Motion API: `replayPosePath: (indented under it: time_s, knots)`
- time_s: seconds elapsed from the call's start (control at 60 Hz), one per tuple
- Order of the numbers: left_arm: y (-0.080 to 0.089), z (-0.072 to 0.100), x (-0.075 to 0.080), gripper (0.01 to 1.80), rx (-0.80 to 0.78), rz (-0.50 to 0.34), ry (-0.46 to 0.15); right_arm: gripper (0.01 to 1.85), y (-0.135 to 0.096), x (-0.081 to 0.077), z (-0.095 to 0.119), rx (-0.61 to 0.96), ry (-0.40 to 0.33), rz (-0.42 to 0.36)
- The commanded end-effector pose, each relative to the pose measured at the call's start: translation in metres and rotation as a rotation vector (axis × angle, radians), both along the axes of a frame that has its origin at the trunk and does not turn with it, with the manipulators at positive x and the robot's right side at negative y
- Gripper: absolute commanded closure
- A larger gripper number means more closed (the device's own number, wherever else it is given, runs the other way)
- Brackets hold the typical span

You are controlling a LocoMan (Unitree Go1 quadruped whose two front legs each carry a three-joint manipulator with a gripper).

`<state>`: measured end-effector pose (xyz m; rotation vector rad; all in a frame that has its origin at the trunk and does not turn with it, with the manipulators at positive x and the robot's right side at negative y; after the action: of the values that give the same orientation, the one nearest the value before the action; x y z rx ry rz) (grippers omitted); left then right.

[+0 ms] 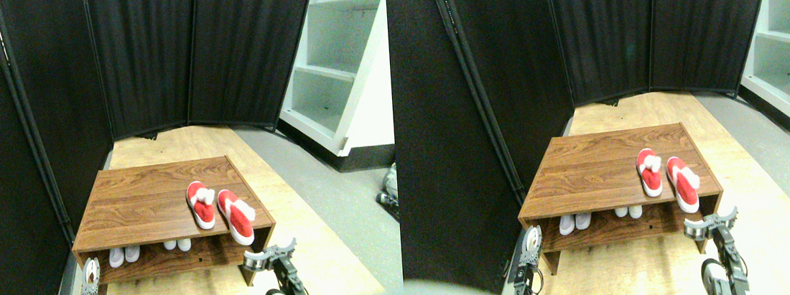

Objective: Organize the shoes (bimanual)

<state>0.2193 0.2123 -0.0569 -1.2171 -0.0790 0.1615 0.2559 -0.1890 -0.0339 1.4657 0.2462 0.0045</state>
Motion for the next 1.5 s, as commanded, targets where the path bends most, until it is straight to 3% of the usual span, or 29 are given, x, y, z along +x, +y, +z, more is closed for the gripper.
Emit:
replayPosePath:
  time_s: [0.017, 0.317, 0.417, 0.633, 0.933, 1.083, 1.117, 1.217, 1.367, 1.383, 1.4, 1.45, 1.483, 1.5]
  knots:
    - [-0.002, 0.005, 0.001, 1.8, 0.011, -0.001, -0.042, 0.14, 0.008, 0.014, -0.007, 0.008, 0.007, 0.021]
    - [0.002, 0.005, -0.004, 1.8, -0.008, 0.04, -0.044, 0.25, 0.014, 0.054, -0.039, -0.01, 0.052, -0.028]
    - [0.004, 0.003, -0.005, 1.8, 0.0, 0.037, -0.047, 0.18, 0.013, 0.064, -0.045, -0.062, 0.061, -0.058]
    - [0.006, 0.002, -0.007, 1.8, 0.013, 0.04, -0.052, 0.22, 0.011, 0.072, -0.043, -0.063, 0.068, -0.069]
    - [0.006, 0.001, -0.009, 1.8, 0.005, 0.033, -0.052, 0.27, 0.012, 0.066, -0.038, -0.054, 0.067, -0.046]
    - [0.006, 0.001, -0.011, 1.8, 0.004, 0.04, -0.051, 0.29, 0.01, 0.047, -0.027, -0.029, 0.027, -0.004]
    - [0.007, 0.001, -0.012, 1.8, 0.019, 0.032, -0.052, 0.21, 0.009, 0.034, -0.019, -0.035, 0.01, 0.011]
    - [0.007, 0.001, -0.013, 1.8, 0.011, 0.041, -0.049, 0.26, 0.005, 0.017, -0.005, -0.057, 0.012, 0.011]
    - [0.007, 0.002, -0.013, 1.8, 0.001, 0.038, -0.049, 0.61, -0.014, -0.005, 0.015, -0.106, -0.037, -0.004]
    - [0.007, 0.003, -0.012, 1.8, 0.005, 0.025, -0.049, 0.94, -0.023, -0.009, 0.021, -0.188, -0.063, -0.047]
    - [0.007, 0.003, -0.012, 1.8, 0.005, 0.025, -0.049, 0.94, -0.023, -0.009, 0.021, -0.188, -0.063, -0.047]
    - [0.007, 0.003, -0.012, 1.8, -0.013, 0.023, -0.049, 1.52, -0.035, -0.014, 0.029, -0.371, -0.111, -0.095]
    - [0.007, 0.003, -0.012, 1.8, -0.006, 0.018, -0.045, 1.85, -0.042, -0.015, 0.036, -0.394, -0.118, -0.148]
    - [0.007, 0.003, -0.011, 1.8, -0.006, 0.019, -0.044, 1.85, -0.044, -0.015, 0.037, -0.404, -0.134, -0.141]
